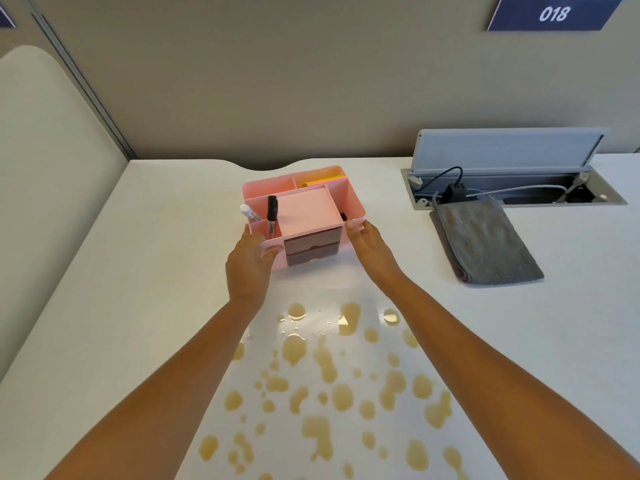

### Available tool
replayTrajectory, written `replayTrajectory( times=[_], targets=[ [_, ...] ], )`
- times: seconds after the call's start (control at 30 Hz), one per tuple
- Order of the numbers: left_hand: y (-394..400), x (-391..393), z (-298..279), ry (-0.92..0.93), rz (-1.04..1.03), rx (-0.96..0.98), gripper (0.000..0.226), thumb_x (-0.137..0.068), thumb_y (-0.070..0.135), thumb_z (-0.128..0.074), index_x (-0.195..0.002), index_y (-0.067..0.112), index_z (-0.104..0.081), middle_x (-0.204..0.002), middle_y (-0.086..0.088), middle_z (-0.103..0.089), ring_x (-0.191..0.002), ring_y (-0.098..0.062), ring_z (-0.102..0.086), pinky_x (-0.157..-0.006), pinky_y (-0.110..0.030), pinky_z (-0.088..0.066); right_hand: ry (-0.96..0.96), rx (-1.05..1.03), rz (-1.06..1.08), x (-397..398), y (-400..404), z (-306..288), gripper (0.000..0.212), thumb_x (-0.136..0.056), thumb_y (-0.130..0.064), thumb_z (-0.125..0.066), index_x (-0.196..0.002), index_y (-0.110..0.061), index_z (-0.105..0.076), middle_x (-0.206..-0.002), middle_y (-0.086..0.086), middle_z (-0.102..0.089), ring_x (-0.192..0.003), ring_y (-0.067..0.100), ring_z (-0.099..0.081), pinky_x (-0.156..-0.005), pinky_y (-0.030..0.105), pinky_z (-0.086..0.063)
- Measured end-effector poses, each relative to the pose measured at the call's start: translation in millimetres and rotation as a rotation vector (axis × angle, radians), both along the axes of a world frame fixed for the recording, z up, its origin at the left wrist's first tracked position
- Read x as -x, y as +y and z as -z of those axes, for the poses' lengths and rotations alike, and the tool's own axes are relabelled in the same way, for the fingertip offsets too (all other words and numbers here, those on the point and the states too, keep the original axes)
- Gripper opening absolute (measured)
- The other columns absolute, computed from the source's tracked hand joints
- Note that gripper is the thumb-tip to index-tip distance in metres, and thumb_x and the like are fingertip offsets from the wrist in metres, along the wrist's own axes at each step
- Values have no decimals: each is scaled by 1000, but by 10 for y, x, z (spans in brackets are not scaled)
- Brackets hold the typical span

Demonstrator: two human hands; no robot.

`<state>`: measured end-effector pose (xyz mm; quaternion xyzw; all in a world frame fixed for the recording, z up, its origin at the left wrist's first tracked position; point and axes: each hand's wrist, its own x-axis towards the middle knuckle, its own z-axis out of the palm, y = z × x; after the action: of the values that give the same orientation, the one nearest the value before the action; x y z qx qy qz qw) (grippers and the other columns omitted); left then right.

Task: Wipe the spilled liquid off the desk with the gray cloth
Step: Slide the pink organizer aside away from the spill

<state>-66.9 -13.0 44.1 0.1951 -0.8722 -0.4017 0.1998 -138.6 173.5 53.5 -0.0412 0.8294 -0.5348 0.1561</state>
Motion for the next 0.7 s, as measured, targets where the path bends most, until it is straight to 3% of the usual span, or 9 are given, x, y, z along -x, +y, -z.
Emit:
replayTrajectory(
  times=[0.17,0.3,0.53,0.7],
  targets=[
    [-214,-363,29,1,-209,1,25,-81,24,-64,-99,7,-59,-113,-15,-67,-93,-33,-64,-79,-33,-50,15,34,-142,-153,-329,67,63,-91,-59,-31,-145,-27,-22,-150,1,-35,-134,26,-36,-105,37,-30],
    [-416,-647,30,11,-364,-12,31,-81,25,-65,-105,7,-59,-117,-18,-66,-98,-36,-64,-85,-42,-52,5,18,-195,-279,-500,143,67,-90,-59,-33,-146,-26,-17,-153,0,-28,-136,21,-34,-98,26,-24],
    [-699,-861,-17,16,-605,-45,33,-85,20,-60,-113,2,-57,-124,-21,-61,-105,-41,-61,-91,-48,-50,-9,22,-153,-394,-318,235,65,-89,-58,-38,-145,-28,-23,-151,-3,-33,-135,12,-34,-97,18,-21],
    [-720,-822,-99,-44,-636,-11,32,-90,16,-51,-118,0,-56,-127,-25,-57,-107,-47,-58,-94,-54,-47,-1,-34,-121,-453,-70,293,63,-90,-56,-37,-144,-27,-25,-150,-3,-34,-136,14,-34,-98,19,-21]
  ],
)
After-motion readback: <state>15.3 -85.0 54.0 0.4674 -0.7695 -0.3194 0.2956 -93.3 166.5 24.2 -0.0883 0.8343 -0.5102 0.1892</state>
